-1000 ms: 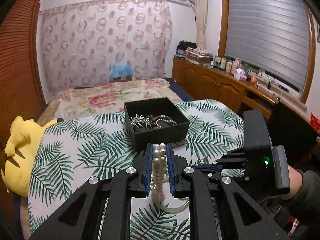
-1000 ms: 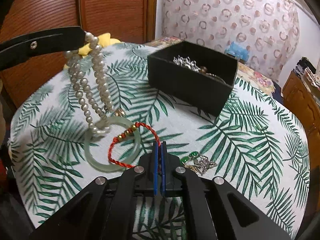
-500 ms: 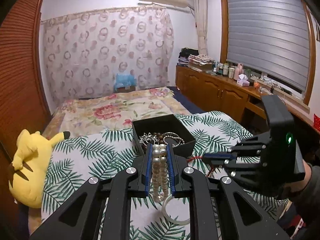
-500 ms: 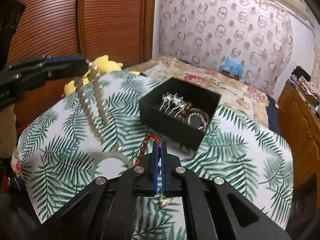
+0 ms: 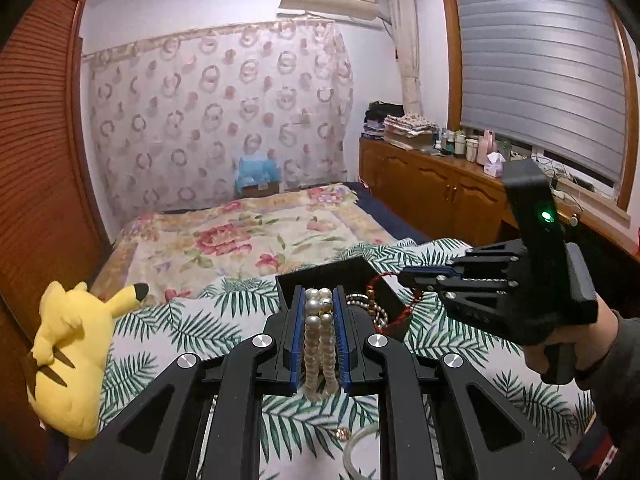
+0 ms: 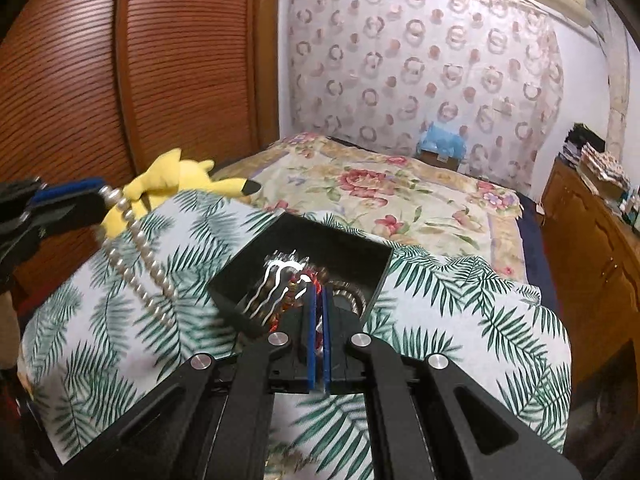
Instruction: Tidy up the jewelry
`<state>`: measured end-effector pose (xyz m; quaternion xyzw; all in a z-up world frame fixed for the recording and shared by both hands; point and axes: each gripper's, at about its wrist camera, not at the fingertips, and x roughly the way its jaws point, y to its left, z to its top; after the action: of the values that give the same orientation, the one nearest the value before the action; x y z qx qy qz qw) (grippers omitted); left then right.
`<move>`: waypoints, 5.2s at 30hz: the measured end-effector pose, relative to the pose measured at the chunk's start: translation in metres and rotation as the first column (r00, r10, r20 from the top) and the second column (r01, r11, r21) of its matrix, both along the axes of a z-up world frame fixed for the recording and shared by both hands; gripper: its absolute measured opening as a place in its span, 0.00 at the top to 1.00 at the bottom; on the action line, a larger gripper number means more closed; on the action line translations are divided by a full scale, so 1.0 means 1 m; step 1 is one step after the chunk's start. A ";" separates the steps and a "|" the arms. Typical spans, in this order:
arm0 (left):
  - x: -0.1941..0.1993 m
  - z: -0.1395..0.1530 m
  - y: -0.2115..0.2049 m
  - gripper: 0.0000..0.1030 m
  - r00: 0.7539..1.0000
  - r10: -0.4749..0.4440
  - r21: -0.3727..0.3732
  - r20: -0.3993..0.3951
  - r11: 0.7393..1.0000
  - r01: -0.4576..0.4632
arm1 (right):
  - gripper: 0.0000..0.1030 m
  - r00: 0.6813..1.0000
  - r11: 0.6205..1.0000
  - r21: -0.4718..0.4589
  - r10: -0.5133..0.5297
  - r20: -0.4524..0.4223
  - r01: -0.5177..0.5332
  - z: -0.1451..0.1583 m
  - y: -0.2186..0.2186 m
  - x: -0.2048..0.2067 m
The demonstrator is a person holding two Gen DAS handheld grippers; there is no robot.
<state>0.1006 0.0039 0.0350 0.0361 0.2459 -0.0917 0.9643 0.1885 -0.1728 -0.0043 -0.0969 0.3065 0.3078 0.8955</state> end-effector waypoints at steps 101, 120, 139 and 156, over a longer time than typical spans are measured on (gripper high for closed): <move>-0.023 -0.124 -0.018 0.38 0.950 -0.064 0.011 -0.306 0.997 0.071 | 0.76 0.976 0.994 -0.064 0.077 -0.201 -0.092 -0.097 -0.042 -0.054; -0.018 -0.134 -0.026 0.34 0.935 -0.080 -0.001 -0.346 0.996 0.085 | 0.90 0.972 0.985 -0.112 0.105 -0.211 -0.131 -0.097 -0.035 -0.062; -0.015 -0.140 -0.038 0.27 0.925 -0.097 0.012 -0.368 0.994 0.109 | 0.97 0.992 0.996 -0.068 0.055 -0.114 -0.063 -0.067 -0.051 -0.062; -0.018 -0.143 -0.045 0.24 0.925 -0.086 0.066 -0.370 0.991 0.118 | 0.97 0.993 0.997 -0.034 0.069 -0.098 -0.072 -0.055 -0.050 -0.072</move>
<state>0.0827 -0.0410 -0.1079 0.0728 0.4229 -0.1360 0.8930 0.1165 -0.2228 -0.0595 -0.1094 0.3514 0.3378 0.8663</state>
